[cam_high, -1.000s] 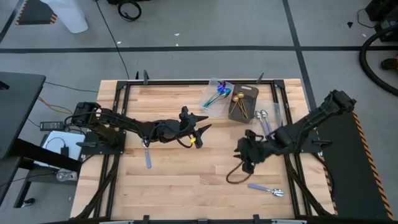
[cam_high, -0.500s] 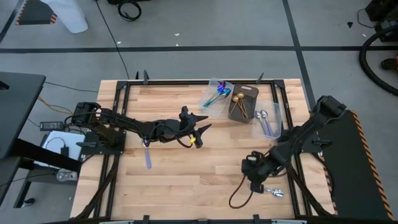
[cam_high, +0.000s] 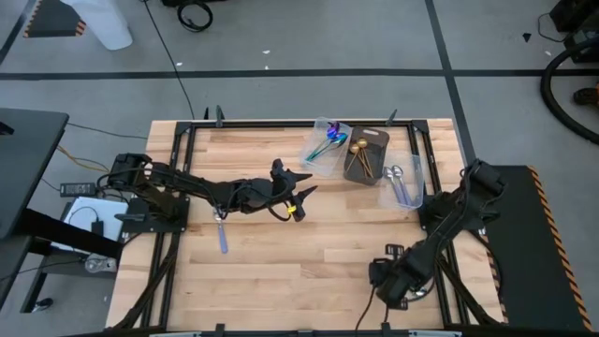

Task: Sort silverware by color (type)
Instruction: Put the purple spoon into the right transparent bin

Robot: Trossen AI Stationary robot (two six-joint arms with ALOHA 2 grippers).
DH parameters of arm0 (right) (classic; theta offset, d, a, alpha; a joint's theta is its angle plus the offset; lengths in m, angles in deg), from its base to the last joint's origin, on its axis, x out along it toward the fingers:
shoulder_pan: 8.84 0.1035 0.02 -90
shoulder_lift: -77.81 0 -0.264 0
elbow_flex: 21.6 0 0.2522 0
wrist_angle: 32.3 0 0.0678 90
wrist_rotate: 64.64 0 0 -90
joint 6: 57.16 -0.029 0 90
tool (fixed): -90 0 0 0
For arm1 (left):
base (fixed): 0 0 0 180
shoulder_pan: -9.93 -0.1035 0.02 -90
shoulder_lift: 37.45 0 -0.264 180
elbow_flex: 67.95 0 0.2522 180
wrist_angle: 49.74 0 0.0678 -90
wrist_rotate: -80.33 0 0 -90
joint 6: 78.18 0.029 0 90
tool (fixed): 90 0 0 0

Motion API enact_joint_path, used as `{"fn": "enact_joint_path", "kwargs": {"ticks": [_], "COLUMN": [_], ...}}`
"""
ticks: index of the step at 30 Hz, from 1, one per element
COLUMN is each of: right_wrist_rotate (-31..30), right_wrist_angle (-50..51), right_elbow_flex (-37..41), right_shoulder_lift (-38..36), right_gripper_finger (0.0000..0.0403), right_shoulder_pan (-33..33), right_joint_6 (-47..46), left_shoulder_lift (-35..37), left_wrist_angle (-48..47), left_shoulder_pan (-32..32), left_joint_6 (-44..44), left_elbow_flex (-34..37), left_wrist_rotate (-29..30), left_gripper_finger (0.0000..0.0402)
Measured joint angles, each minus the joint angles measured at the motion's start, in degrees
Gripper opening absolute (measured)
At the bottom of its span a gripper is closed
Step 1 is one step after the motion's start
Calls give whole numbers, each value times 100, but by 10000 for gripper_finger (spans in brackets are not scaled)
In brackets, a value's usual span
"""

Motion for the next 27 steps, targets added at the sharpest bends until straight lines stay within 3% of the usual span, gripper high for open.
{"fn": "enact_joint_path", "kwargs": {"ticks": [10,27], "right_wrist_rotate": [383,424], "right_wrist_angle": [167,93], "right_elbow_flex": [12,-5], "right_shoulder_lift": [154,624], "right_gripper_finger": [111,114], "right_shoulder_pan": [355,565], "right_joint_6": [-865,-794], "left_shoulder_lift": [0,0], "left_wrist_angle": [-23,-32], "left_shoulder_pan": [1,-10], "left_joint_6": [0,-2], "left_elbow_flex": [0,0], "left_wrist_rotate": [-1,-3], "left_gripper_finger": [180,180]}}
